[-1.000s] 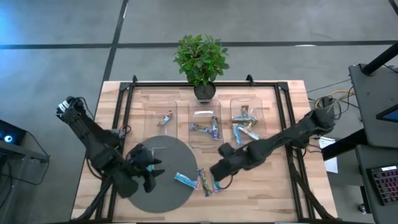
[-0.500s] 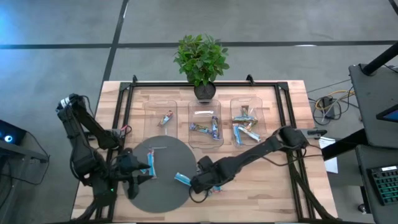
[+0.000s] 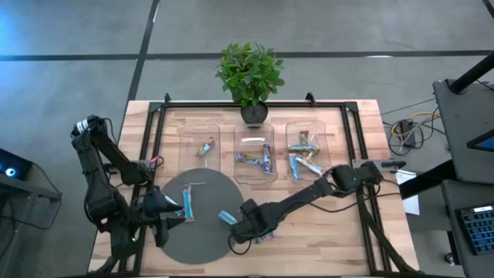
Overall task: Pick and place Granola Bars by type
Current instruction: Put the blue granola bar into the middle transparent bin
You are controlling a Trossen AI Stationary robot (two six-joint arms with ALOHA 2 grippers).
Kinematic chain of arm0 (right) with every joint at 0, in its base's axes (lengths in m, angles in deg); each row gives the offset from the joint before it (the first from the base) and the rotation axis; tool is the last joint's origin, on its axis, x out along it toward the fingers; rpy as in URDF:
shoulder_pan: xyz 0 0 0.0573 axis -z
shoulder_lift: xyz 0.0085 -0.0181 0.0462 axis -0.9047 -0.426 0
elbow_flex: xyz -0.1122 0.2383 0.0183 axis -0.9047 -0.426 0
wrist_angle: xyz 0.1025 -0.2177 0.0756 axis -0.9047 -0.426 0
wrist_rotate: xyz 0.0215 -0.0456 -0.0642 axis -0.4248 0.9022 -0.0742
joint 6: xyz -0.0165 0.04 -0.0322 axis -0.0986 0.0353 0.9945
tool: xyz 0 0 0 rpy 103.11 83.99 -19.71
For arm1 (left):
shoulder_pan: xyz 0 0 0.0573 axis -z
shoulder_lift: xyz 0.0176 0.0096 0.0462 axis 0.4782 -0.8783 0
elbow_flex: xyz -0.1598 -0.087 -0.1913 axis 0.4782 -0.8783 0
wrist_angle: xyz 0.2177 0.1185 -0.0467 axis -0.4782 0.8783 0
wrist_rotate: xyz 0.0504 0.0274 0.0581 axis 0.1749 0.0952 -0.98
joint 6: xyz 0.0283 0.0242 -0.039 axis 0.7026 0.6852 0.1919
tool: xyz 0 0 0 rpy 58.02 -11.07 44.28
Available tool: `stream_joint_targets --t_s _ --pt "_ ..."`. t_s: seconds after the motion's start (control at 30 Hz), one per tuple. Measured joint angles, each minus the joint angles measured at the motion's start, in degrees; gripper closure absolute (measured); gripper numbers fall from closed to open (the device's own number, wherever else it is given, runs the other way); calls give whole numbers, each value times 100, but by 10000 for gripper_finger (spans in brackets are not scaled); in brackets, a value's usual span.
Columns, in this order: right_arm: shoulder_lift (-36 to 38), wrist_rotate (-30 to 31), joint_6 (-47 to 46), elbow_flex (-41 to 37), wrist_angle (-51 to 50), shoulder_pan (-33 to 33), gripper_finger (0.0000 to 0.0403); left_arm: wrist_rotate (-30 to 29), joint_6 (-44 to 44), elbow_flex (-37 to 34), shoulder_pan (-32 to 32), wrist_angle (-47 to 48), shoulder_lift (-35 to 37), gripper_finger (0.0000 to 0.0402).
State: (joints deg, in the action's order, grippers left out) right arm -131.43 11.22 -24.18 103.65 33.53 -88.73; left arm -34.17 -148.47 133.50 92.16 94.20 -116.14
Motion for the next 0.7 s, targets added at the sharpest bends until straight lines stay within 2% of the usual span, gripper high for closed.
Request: stream_joint_targets --t_s 0.2,0.47,0.57,0.7 --pt "-85 -259 180 -20 -170 1 210 -4 -36 -46 34 18 35 220" --pt "90 -340 478 -13 -192 -7 326 -48 -35 -102 32 43 57 220" --pt "461 -1 464 74 -217 -19 361 -90 -23 -107 32 78 68 220" --pt "1168 1017 179 96 -213 39 375 -154 -17 -108 26 89 74 220"
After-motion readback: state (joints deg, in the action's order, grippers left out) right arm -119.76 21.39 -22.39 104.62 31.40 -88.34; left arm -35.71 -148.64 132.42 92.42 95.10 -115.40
